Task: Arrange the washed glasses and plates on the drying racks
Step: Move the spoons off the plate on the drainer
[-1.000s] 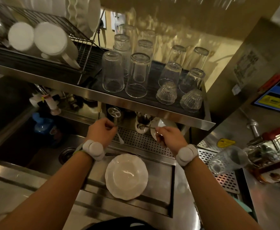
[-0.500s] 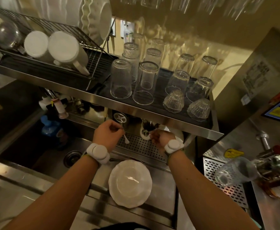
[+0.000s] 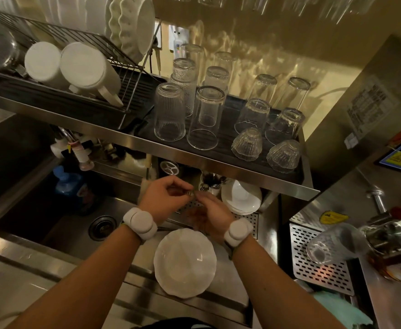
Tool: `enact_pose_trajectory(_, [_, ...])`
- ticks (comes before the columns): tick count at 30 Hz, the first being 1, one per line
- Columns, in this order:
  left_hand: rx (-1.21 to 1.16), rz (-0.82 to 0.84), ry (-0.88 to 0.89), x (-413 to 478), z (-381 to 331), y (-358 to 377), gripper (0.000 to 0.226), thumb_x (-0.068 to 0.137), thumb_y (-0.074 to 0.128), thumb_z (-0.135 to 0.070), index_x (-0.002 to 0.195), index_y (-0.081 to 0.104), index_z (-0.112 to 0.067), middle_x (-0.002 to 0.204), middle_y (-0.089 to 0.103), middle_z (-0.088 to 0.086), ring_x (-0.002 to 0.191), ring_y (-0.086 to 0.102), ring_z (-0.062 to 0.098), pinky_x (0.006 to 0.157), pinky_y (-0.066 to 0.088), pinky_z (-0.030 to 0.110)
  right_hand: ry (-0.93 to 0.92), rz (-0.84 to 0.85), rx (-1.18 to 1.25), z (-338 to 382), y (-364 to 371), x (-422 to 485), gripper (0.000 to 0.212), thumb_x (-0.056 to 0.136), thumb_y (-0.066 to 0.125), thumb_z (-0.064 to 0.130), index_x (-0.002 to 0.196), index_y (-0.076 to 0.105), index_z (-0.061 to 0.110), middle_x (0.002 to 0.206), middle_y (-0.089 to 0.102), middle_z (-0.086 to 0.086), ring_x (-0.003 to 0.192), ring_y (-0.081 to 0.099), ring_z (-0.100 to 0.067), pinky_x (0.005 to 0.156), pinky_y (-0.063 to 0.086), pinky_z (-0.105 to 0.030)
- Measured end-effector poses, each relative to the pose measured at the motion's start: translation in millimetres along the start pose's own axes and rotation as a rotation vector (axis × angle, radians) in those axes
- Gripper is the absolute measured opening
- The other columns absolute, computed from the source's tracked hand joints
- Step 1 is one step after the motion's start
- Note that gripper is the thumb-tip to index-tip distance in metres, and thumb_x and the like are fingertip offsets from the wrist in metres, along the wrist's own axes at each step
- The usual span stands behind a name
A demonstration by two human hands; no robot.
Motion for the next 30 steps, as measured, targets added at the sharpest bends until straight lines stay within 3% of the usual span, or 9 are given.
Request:
enact_pose_trajectory(3, [0.028,0.091,0.076,-2,-8,12,0.027,0.081,0.080,-0.004,0.102,0.075,-0.019,0.103,0.076,-0.009,0.099,0.072,0.005,0.087,0.059,0.021,-0.070,0.052,0.112,12,5,-7,0.030,0.102,0.050,0.031,0.117,0.074,0.021,0.111,0.076,-0.016,0.094,0.074,-0.029,0.078,0.060,-0.042])
enact_pose_trajectory(6, [0.054,0.166,0.111,-3,-11,18,0.029,0.079,0.082,-0.004,0.103,0.076,-0.019,0.110,0.072,-0.010,0.101,0.072,0.008,0.085,0.059,0.021,-0.088,0.000,0.193,24,-3,-7,0.035,0.096,0.052,0.024,0.118,0.073,0.005,0.116,0.073,-0.022,0.093,0.071,-0.029,0.071,0.059,-0.037])
enact_pose_trajectory(9, [0.116,0.203,0.124,-4,-11,21,0.036,0.077,0.084,-0.007,0.108,0.075,-0.023,0.115,0.066,-0.013,0.100,0.072,0.007,0.084,0.060,0.021,-0.173,-0.043,0.098,36,-8,-6,0.025,0.097,0.057,0.020,0.110,0.074,0.008,0.108,0.075,-0.018,0.092,0.074,-0.029,0.070,0.060,-0.035])
enact_pose_trajectory(12, [0.140,0.161,0.134,-5,-5,15,0.040,0.076,0.085,-0.011,0.109,0.071,-0.030,0.114,0.064,-0.011,0.095,0.071,0.007,0.080,0.060,0.019,-0.194,-0.084,0.040,37,-10,-2,0.018,0.099,0.056,0.011,0.109,0.071,0.011,0.097,0.073,-0.014,0.078,0.074,-0.024,0.060,0.059,-0.032])
enact_pose_trajectory(19, [0.182,-0.010,-0.142,-2,53,-12,0.016,0.088,0.075,-0.019,0.101,0.069,-0.026,0.102,0.067,-0.011,0.093,0.065,0.007,0.073,0.049,0.016,-0.185,-0.277,0.115,28,-35,16,0.014,0.099,0.057,0.006,0.112,0.063,0.007,0.097,0.072,-0.015,0.068,0.075,-0.024,0.049,0.054,-0.029])
enact_pose_trajectory(21, [0.180,-0.062,-0.204,-3,70,-20,0.010,0.090,0.072,-0.018,0.099,0.069,-0.022,0.099,0.067,-0.008,0.094,0.065,0.011,0.076,0.049,0.022,-0.179,-0.311,0.188,27,-43,19,0.007,0.100,0.058,0.007,0.103,0.064,0.006,0.090,0.072,-0.017,0.065,0.071,-0.023,0.050,0.053,-0.028])
enact_pose_trajectory(25, [0.244,-0.087,-0.345,-3,107,-30,0.002,0.092,0.069,-0.018,0.094,0.069,-0.020,0.093,0.071,0.003,0.089,0.070,0.023,0.075,0.056,0.034,-0.200,-0.348,0.216,28,-49,26,0.016,0.094,0.065,0.002,0.109,0.063,-0.005,0.081,0.069,-0.017,0.061,0.067,-0.018,0.056,0.056,-0.024])
enact_pose_trajectory(28, [0.327,-0.071,-0.435,-3,134,-35,0.015,0.093,0.065,-0.021,0.094,0.070,-0.007,0.090,0.072,0.017,0.087,0.071,0.035,0.082,0.060,0.048,-0.215,-0.398,0.261,27,-57,29,0.014,0.089,0.068,-0.006,0.101,0.064,0.000,0.082,0.071,-0.017,0.060,0.070,-0.018,0.058,0.058,-0.024])
enact_pose_trajectory(30, [0.391,-0.028,-0.476,-2,150,-33,0.019,0.094,0.063,-0.024,0.094,0.071,-0.006,0.091,0.072,0.019,0.089,0.069,0.037,0.086,0.059,0.050,-0.251,-0.430,0.180,32,-62,35,0.009,0.088,0.072,-0.001,0.092,0.065,0.004,0.074,0.072,-0.014,0.059,0.070,-0.020,0.060,0.059,-0.030])
Point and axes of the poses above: each hand's wrist, its own x-axis towards the middle knuckle, its own y-axis out of the palm, z = x × y, the point moved 9 cm from there along x, towards the middle knuckle
